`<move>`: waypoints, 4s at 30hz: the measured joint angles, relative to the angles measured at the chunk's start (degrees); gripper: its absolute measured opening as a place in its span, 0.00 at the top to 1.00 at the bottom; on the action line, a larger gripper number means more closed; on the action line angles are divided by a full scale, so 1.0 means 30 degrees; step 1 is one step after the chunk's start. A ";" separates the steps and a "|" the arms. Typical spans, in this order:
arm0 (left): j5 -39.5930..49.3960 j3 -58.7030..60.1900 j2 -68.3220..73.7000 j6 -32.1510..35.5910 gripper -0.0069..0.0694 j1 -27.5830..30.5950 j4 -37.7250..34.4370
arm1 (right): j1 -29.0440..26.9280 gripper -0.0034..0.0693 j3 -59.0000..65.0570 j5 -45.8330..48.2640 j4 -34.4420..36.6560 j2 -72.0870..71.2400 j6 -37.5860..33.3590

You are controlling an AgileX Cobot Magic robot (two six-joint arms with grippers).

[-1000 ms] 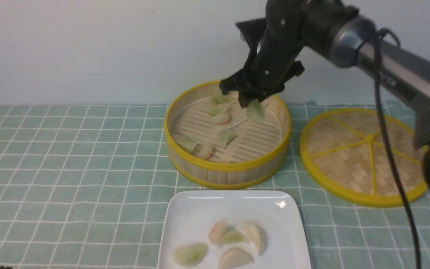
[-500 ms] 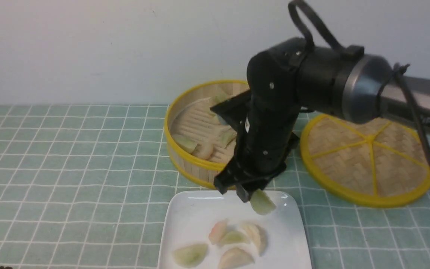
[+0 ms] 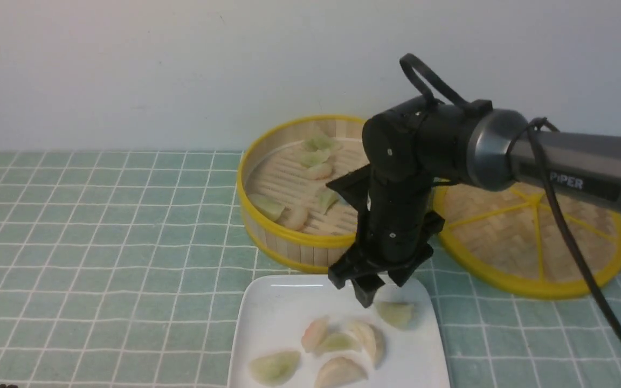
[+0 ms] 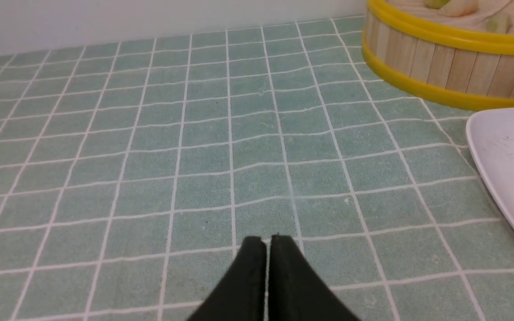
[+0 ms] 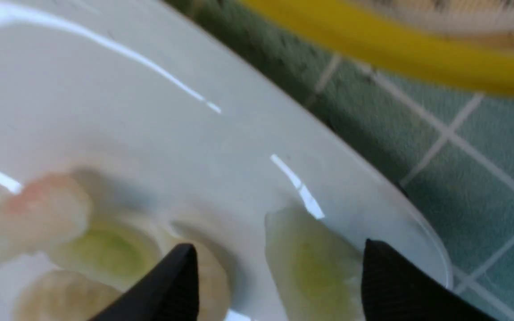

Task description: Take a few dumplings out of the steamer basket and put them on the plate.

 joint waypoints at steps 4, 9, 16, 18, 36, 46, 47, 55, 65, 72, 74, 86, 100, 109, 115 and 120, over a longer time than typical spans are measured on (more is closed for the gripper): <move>0.0000 0.0000 0.0000 0.0000 0.92 0.0000 0.0000 | 0.0000 0.23 -0.2507 0.0000 0.0362 0.0000 -0.0062; 0.0000 0.0000 0.0000 0.0000 0.92 0.0000 0.0000 | -0.0105 0.21 -0.6510 -0.0860 0.0343 0.0642 0.0223; 0.0000 0.0000 0.0000 0.0000 0.92 0.0000 0.0000 | -0.0434 0.21 -1.0622 -0.1674 -0.0946 0.4565 0.0310; 0.0000 0.0000 0.0000 0.0000 0.92 0.0000 0.0000 | -0.0434 0.21 -1.1596 -0.1697 -0.2083 0.5854 0.0527; 0.0000 0.0000 0.0000 0.0000 0.92 0.0000 0.0000 | -0.1063 0.51 -1.3514 -0.0087 -0.2236 0.8400 0.2190; 0.0000 0.0000 0.0000 0.0000 0.92 0.0000 0.0000 | -0.0666 0.51 -0.8408 0.0261 -0.0624 0.0620 0.1160; 0.0000 0.0000 0.0000 0.0000 0.92 0.0000 0.0000 | -0.0509 0.51 -0.7261 0.0261 -0.0573 -0.0348 0.1083; 0.0000 0.0000 0.0000 0.0000 0.92 0.0000 0.0000 | 0.1246 0.51 0.2742 0.0261 0.0144 -0.4933 0.0742; 0.0000 0.0000 0.0000 0.0000 0.92 0.0000 0.0000 | 0.1892 0.51 0.8667 -0.1136 0.0857 -0.5442 0.0964; 0.0000 0.0000 0.0000 0.0000 0.92 0.0000 0.0000 | 0.1892 0.39 0.8667 -0.4464 0.0857 -0.5425 0.0964; 0.0000 0.0000 0.0000 0.0000 0.92 0.0000 0.0000 | 0.1892 0.28 0.8667 -0.4649 0.0637 -0.5425 0.0964; 0.0000 0.0000 0.0000 0.0000 0.92 0.0000 0.0000 | 0.1892 0.69 0.6288 -0.1456 -0.1083 -0.9631 0.1658; 0.0000 0.0000 0.0000 0.0000 0.92 0.0000 0.0000 | 0.1892 0.97 1.4520 -0.9131 -0.4461 -2.8184 0.4891; 0.0000 0.0000 0.0000 0.0000 0.92 0.0000 0.0000 | 0.1892 0.97 2.0940 -1.3699 -0.5850 -3.8428 0.7973; -0.0015 0.0000 0.0000 0.0000 0.92 0.0008 0.0000 | 0.1892 0.97 2.3191 -1.4219 -0.6470 -4.0305 1.0566; -0.0015 0.0000 0.0000 0.0000 0.92 0.0008 0.0000 | 0.1892 0.97 2.3478 -1.4396 -0.6626 -4.0313 1.1028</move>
